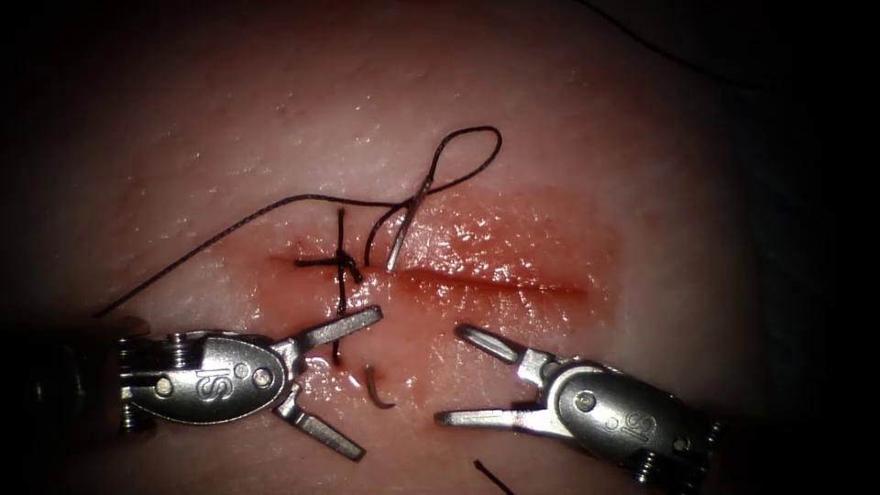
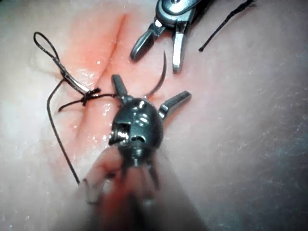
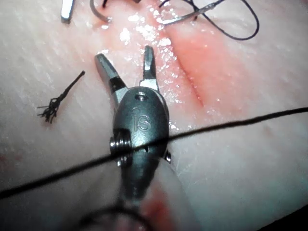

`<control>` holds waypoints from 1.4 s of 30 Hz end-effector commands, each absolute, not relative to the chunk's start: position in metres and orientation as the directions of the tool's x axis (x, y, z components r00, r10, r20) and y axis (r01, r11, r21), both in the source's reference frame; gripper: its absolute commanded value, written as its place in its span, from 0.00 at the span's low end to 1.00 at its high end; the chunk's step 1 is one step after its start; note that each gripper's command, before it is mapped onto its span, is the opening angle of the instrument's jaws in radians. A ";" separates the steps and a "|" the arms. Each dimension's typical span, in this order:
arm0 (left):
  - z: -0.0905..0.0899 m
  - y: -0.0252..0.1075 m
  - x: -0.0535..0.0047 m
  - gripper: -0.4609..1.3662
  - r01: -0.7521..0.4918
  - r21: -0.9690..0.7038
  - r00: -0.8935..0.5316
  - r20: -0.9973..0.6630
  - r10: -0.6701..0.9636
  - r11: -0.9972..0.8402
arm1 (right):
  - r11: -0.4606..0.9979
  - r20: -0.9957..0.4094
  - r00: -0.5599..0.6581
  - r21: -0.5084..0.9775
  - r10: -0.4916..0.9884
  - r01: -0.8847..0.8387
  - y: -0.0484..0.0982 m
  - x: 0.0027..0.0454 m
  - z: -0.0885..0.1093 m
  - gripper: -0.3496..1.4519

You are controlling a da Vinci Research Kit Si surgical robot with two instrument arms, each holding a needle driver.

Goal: Wound Closure
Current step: Use the left gripper to pull the needle through the tissue

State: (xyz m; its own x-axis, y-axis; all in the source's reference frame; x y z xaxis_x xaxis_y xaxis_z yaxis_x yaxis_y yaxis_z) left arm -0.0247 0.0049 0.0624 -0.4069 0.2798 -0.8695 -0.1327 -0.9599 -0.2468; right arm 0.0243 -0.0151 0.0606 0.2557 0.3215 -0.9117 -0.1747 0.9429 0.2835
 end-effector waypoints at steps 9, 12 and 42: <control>0.063 0.005 -0.0262 0.77 -0.133 -0.224 -0.426 -0.867 0.260 -0.965 | 0.942 -0.911 0.254 0.287 0.325 -0.173 -0.016 0.0243 0.061 0.76; 0.063 0.005 -0.0262 0.73 -0.133 -0.212 -0.430 -0.868 0.249 -0.968 | 0.942 -0.911 0.254 0.287 0.325 -0.173 -0.016 0.0243 0.061 0.76; 0.061 0.005 -0.0246 0.06 -0.065 -0.784 -0.136 -0.606 0.784 -0.618 | 0.942 -0.906 0.268 0.289 0.327 -0.171 -0.017 0.0244 0.063 0.75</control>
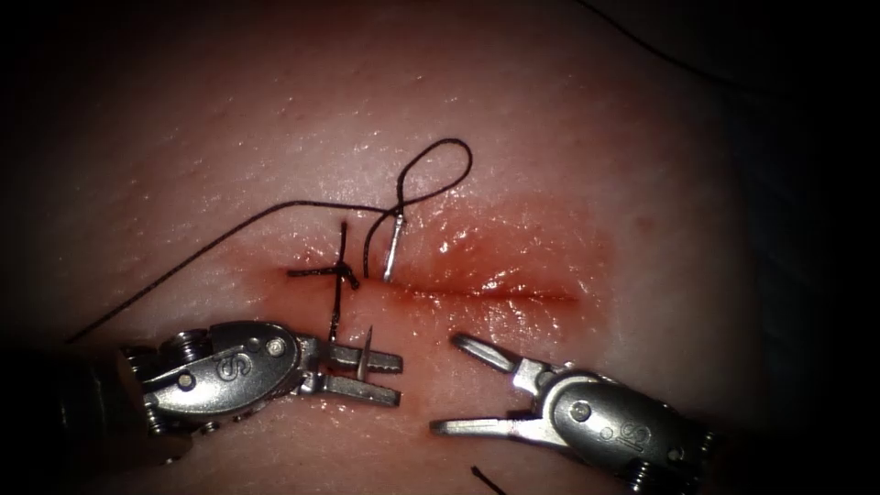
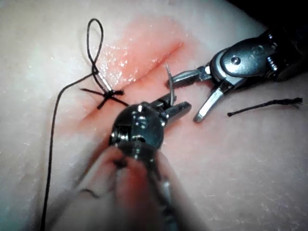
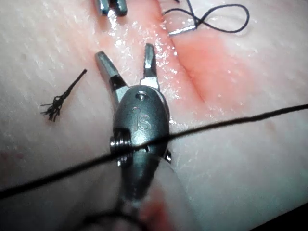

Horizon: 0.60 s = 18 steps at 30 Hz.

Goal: Wound Closure
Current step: Use the left gripper to pull the needle through the tissue

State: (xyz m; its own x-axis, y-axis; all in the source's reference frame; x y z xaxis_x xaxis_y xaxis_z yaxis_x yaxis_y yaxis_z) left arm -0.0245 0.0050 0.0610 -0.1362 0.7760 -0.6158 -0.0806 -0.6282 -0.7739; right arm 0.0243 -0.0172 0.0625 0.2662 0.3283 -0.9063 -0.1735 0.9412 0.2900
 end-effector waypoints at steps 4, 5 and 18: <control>0.061 0.006 -0.0247 0.06 -0.040 -0.865 -0.065 -0.498 0.865 -0.500 | 0.942 -0.905 0.272 0.290 0.327 -0.170 -0.018 0.0245 0.063 0.75; 0.060 0.006 -0.0247 0.06 -0.036 -0.874 -0.057 -0.483 0.874 -0.485 | 0.942 -0.905 0.272 0.289 0.327 -0.170 -0.018 0.0245 0.063 0.75; 0.058 0.007 -0.0240 0.06 -0.027 -0.998 -0.023 -0.065 0.998 -0.065 | 0.943 -0.900 0.292 0.287 0.325 -0.166 -0.017 0.0246 0.064 0.74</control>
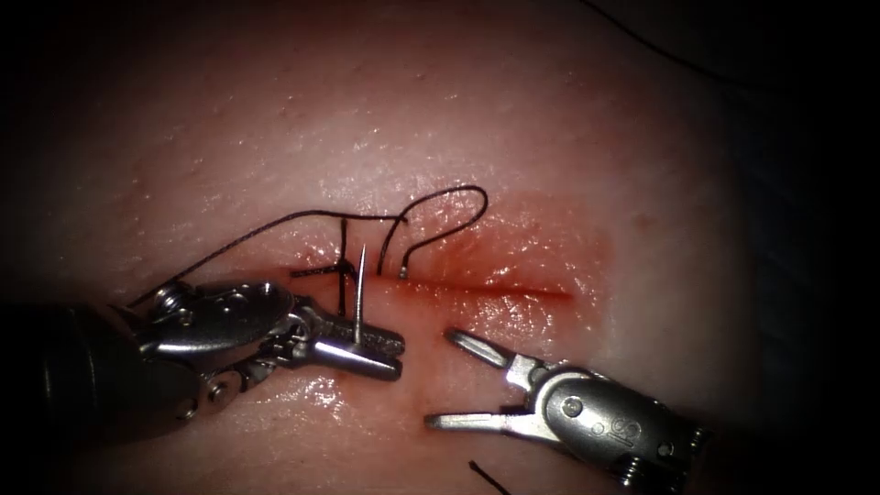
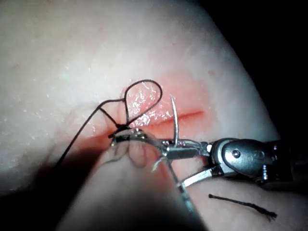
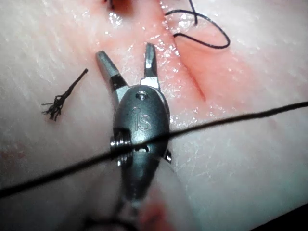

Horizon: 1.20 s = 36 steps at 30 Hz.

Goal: Wound Closure
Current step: Use the left gripper to pull the needle through the tissue

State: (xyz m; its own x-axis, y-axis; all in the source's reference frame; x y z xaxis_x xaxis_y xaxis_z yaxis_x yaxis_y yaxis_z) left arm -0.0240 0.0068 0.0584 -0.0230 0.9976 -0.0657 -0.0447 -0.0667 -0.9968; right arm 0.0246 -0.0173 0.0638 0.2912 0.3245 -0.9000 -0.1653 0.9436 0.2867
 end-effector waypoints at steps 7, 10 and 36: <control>0.055 0.009 -0.0231 0.06 0.002 -0.975 -0.049 0.223 0.974 0.223 | 0.946 -0.897 0.305 0.283 0.320 -0.161 -0.017 0.0246 0.065 0.74; 0.054 0.010 -0.0227 0.06 0.055 -0.947 -0.061 0.314 0.947 0.318 | 0.946 -0.898 0.305 0.281 0.318 -0.161 -0.018 0.0246 0.065 0.74; 0.045 0.012 -0.0196 0.06 0.038 -0.780 0.229 -0.601 0.766 -0.624 | 0.947 -0.899 0.305 0.277 0.315 -0.160 -0.018 0.0246 0.065 0.74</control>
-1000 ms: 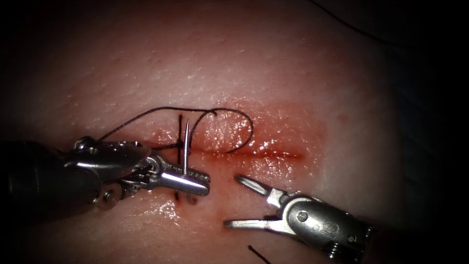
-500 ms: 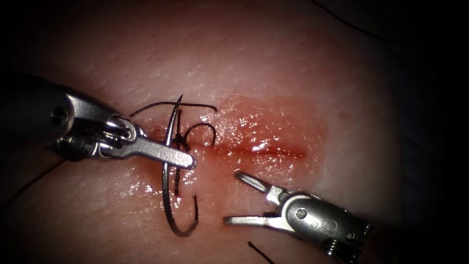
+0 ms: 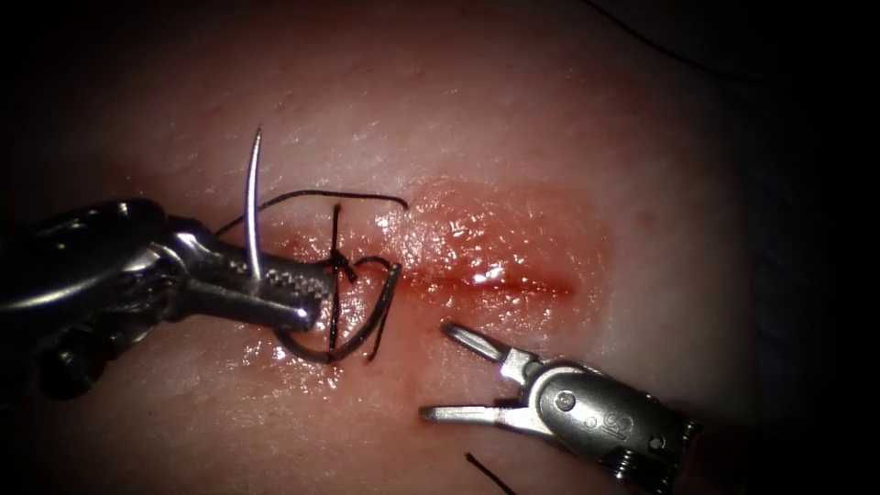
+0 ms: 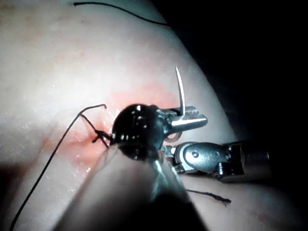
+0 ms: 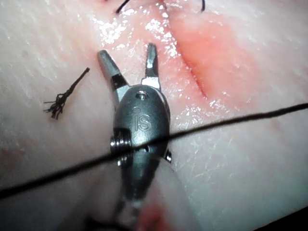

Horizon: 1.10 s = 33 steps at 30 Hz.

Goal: Wound Closure
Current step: Use the left gripper to pull the needle through the tissue

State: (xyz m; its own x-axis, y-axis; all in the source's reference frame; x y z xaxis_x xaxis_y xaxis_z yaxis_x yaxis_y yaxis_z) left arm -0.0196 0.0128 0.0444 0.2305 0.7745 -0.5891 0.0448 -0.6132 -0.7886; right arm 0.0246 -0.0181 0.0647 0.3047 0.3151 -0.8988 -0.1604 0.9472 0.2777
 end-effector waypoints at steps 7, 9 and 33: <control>0.044 0.014 -0.0194 0.06 -0.106 -0.474 0.201 -0.871 0.448 -0.874 | 0.947 -0.899 0.305 0.277 0.315 -0.160 -0.018 0.0245 0.065 0.74; 0.043 0.015 -0.0192 0.06 -0.155 -0.325 0.178 -0.938 0.297 -0.933 | 0.947 -0.899 0.305 0.277 0.315 -0.160 -0.018 0.0245 0.065 0.74; 0.037 0.029 -0.0154 0.06 -0.304 0.013 0.154 -0.986 -0.063 -0.953 | 0.945 -0.896 0.306 0.284 0.322 -0.163 -0.018 0.0245 0.065 0.74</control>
